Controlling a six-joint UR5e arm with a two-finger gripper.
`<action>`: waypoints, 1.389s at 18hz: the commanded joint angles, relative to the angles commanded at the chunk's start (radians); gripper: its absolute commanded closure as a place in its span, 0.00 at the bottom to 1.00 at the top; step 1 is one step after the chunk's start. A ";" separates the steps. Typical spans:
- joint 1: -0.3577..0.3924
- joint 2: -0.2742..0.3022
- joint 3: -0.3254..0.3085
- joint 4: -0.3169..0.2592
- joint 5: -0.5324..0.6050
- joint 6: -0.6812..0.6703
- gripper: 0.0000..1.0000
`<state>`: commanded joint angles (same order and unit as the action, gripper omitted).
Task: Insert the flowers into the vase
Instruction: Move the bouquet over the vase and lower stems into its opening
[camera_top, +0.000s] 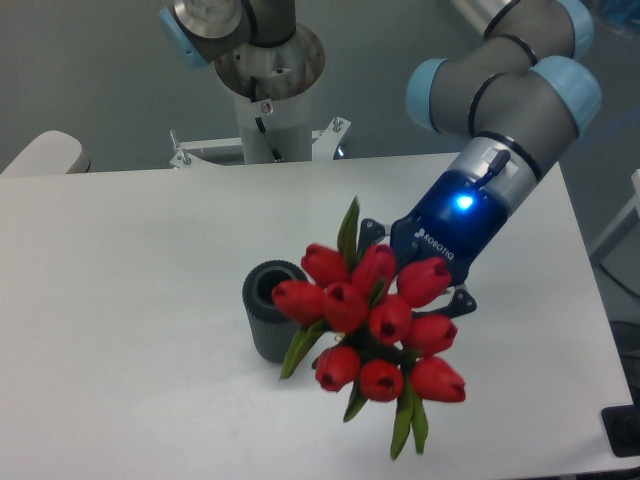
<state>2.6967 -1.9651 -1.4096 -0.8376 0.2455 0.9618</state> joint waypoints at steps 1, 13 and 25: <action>-0.003 0.000 -0.008 0.002 -0.002 0.009 0.74; -0.006 0.147 -0.302 0.043 -0.040 0.166 0.74; -0.026 0.224 -0.405 0.045 -0.060 0.236 0.73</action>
<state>2.6707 -1.7411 -1.8147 -0.7931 0.1857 1.1979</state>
